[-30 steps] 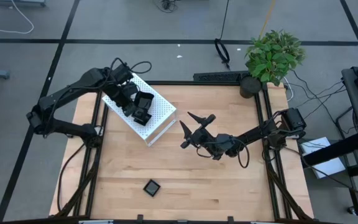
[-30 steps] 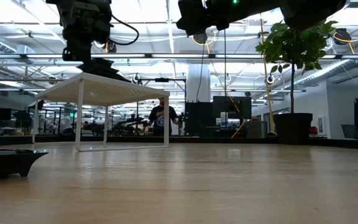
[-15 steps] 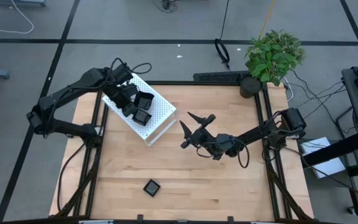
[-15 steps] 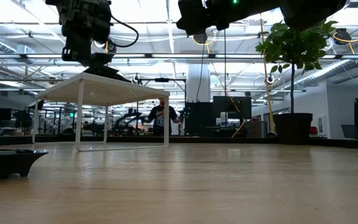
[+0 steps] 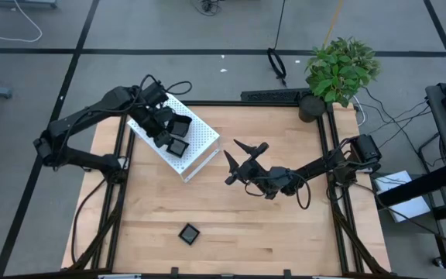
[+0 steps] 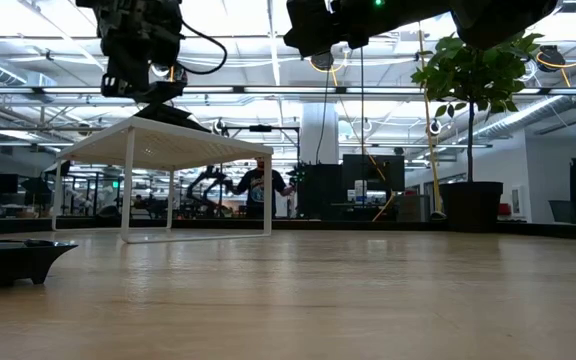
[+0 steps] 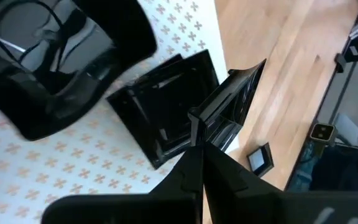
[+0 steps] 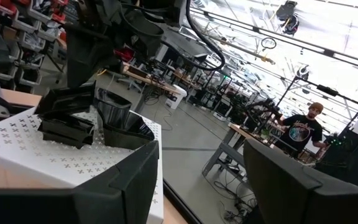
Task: Pick & Place Mini shaped plates
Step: Stack the black square plate on top of the black square plate on the shelf
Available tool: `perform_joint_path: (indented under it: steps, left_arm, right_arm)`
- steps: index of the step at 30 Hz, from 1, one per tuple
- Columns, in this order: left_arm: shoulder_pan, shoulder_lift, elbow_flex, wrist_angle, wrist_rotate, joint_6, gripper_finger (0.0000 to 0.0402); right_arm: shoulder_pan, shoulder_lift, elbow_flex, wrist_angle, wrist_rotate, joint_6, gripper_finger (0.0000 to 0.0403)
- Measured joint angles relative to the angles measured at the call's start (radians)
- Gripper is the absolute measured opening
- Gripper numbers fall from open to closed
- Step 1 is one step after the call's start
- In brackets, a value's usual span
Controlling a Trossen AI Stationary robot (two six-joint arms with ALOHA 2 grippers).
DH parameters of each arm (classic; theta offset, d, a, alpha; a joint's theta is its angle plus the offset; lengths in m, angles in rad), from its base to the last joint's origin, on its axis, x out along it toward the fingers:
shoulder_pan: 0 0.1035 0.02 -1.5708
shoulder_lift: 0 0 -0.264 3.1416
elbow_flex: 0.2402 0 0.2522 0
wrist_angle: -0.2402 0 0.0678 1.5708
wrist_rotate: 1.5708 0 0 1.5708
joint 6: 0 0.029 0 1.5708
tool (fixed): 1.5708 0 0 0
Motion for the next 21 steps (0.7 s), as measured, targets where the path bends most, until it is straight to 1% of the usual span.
perform_joint_path:
  steps: [2,5,9,11,15,21]
  left_arm:
    - [-0.012,0.006,0.0,0.009,-0.005,-0.016,0.0003]
    - [-0.021,0.005,0.0,0.011,-0.039,-0.022,0.0007]
    - [-0.034,0.008,0.0,0.008,-0.049,-0.022,0.0003]
    - [-0.036,0.008,0.0,0.003,-0.074,-0.024,0.0006]
    - [-0.044,0.008,0.0,0.014,-0.152,-0.046,0.0032]
    - [-0.054,0.008,0.0,0.012,-0.152,-0.046,0.0073]
  right_arm:
    - [0.0,0.0,0.0,0.0,0.0,0.0,0.0222]
    - [0.0,0.0,0.0,0.0,0.0,0.0,0.0222]
    - [0.0,0.0,0.0,0.0,0.0,0.0,0.0222]
    - [0.0,0.0,0.0,0.001,0.0,0.0,0.0222]
    - [0.0,0.0,0.0,0.001,0.0,0.0,0.0222]
    - [0.0,0.0,0.0,0.001,-0.001,0.0,0.0222]
